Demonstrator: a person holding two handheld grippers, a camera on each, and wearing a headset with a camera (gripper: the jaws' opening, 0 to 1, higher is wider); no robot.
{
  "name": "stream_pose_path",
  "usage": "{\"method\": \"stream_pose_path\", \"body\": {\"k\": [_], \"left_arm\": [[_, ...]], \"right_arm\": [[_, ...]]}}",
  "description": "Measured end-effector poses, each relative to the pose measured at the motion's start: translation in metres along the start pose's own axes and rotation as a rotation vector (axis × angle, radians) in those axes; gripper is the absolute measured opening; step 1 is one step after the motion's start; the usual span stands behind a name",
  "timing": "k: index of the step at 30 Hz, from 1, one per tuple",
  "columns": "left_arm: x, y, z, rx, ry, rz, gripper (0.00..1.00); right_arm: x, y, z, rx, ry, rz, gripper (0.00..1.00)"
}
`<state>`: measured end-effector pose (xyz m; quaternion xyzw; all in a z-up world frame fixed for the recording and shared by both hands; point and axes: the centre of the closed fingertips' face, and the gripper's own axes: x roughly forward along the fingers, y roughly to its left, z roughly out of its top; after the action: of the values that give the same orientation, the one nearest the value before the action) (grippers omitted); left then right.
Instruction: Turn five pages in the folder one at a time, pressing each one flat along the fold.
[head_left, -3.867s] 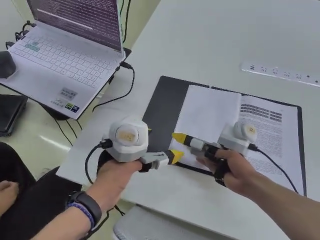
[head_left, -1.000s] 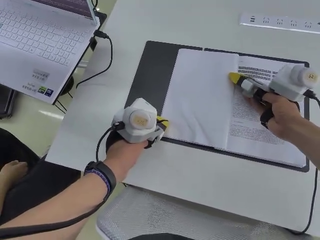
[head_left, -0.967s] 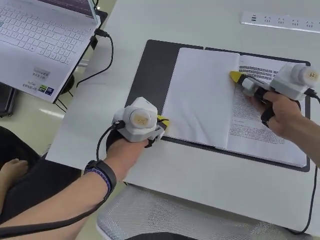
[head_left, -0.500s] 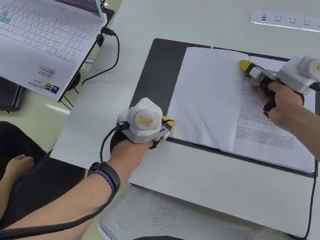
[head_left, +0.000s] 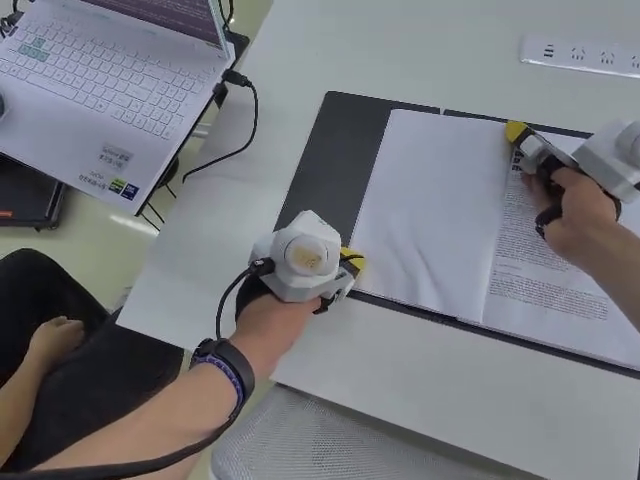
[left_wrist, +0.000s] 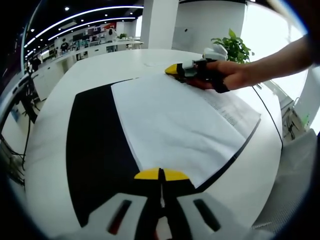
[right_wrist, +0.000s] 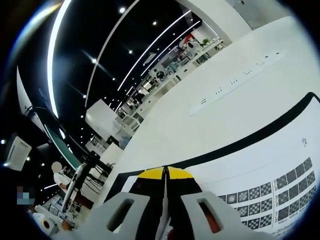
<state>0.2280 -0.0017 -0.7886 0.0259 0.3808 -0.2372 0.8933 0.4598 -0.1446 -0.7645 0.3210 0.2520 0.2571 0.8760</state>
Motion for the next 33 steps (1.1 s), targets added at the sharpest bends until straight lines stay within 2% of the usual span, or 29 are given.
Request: {"method": "stream_pose_path", "body": {"k": [4,7,9,15,18,23,25,27,33], "left_arm": [[0.000,0.000,0.000,0.001,0.002,-0.002,0.00],[0.000,0.000,0.000,-0.003,-0.001,0.001,0.00],[0.000,0.000,0.001,-0.002,-0.002,0.000,0.00],[0.001,0.000,0.001,-0.003,0.000,-0.001,0.00],[0.001,0.000,0.001,-0.015,-0.002,0.000,0.00],[0.001,0.000,0.001,-0.010,0.002,-0.007,0.00],[0.001,-0.001,0.001,-0.001,0.002,-0.013,0.00],[0.001,-0.001,0.000,0.006,0.005,-0.022,0.00],[0.001,0.000,0.000,-0.016,0.003,-0.027,0.00]], "right_arm": [[-0.003,0.003,-0.002,-0.005,0.024,0.019,0.00],[-0.009,0.006,-0.008,-0.010,0.058,0.053,0.00],[-0.017,0.015,-0.016,-0.036,0.089,0.083,0.00],[-0.026,0.015,-0.031,-0.043,0.146,0.146,0.00],[-0.035,0.019,-0.037,-0.043,0.160,0.158,0.00],[-0.055,0.034,-0.051,-0.055,0.187,0.177,0.00],[-0.056,0.030,-0.053,-0.047,0.199,0.179,0.00],[-0.062,0.034,-0.060,-0.070,0.222,0.187,0.00],[-0.077,0.044,-0.073,-0.074,0.236,0.195,0.00]]}}
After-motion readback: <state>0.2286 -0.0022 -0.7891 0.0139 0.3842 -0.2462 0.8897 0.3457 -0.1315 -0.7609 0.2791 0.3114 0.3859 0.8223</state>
